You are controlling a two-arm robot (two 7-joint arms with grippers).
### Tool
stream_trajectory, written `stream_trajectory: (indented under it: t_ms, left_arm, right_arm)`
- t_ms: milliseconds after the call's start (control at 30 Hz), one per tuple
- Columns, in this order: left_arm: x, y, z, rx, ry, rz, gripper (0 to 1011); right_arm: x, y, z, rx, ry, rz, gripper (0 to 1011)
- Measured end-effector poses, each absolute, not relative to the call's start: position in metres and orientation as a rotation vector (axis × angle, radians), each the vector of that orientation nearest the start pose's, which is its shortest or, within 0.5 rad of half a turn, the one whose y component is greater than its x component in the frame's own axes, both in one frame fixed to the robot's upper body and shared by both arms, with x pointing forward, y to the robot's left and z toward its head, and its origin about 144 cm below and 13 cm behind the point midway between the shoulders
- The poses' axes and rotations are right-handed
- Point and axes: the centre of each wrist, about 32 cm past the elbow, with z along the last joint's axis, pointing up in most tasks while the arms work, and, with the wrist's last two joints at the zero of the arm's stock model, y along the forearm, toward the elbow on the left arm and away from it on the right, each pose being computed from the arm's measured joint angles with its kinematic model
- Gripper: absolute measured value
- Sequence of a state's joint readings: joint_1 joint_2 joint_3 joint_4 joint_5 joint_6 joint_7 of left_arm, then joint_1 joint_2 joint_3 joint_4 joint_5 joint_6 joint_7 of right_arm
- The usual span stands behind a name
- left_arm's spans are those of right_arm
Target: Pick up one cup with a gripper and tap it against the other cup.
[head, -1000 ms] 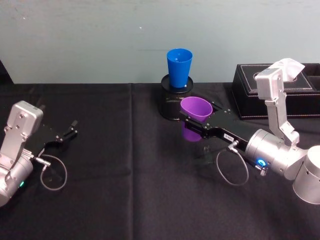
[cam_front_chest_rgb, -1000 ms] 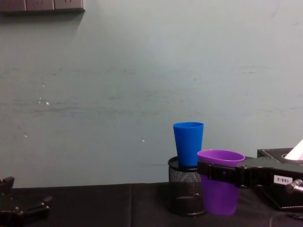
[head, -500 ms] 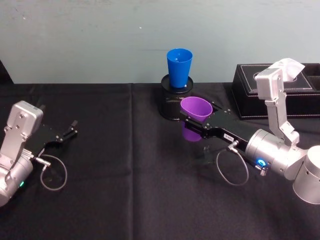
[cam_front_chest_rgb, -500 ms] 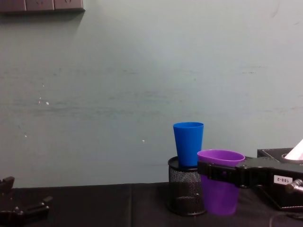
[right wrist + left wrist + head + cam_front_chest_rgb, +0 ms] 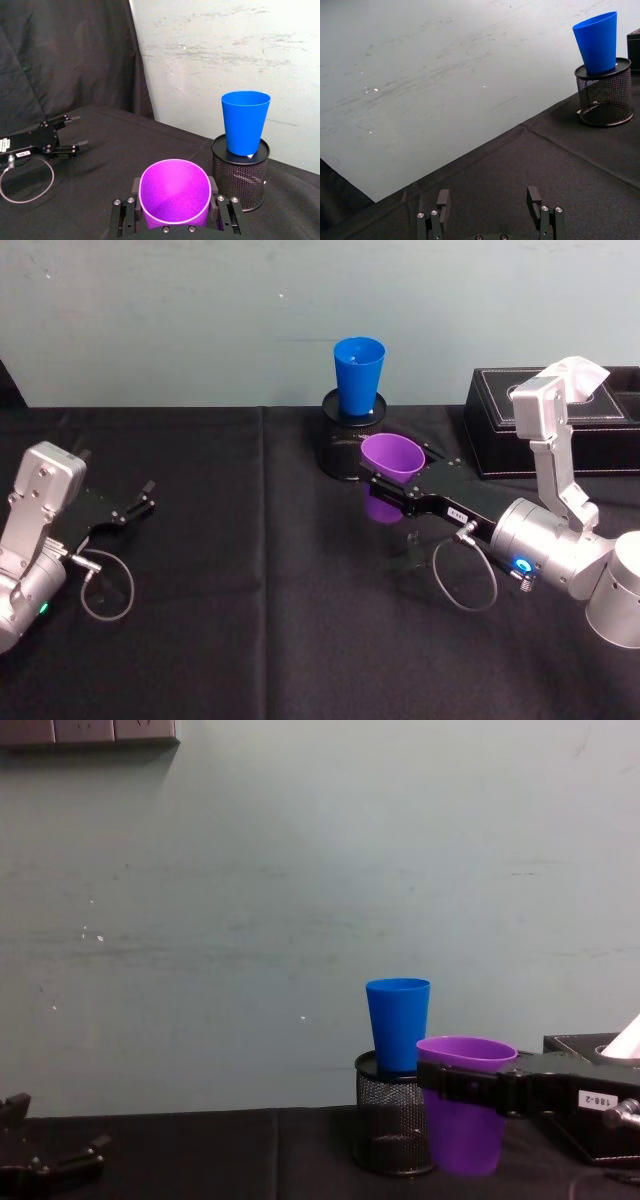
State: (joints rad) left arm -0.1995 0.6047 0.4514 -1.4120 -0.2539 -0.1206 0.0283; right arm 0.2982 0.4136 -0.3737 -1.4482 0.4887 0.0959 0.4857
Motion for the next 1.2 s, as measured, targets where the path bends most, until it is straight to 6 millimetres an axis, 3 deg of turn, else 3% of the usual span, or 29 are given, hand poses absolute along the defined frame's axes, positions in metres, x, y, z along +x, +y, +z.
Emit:
stream_trajectory:
  t_ms: [1200]
  left_arm:
    - [0.4886, 0.3097, 1.1398, 0.304, -0.285, 1.248, 1000]
  right_arm:
    - [0.5251, -0.2545, 1.1878, -0.042, 0.059, -0.798, 731]
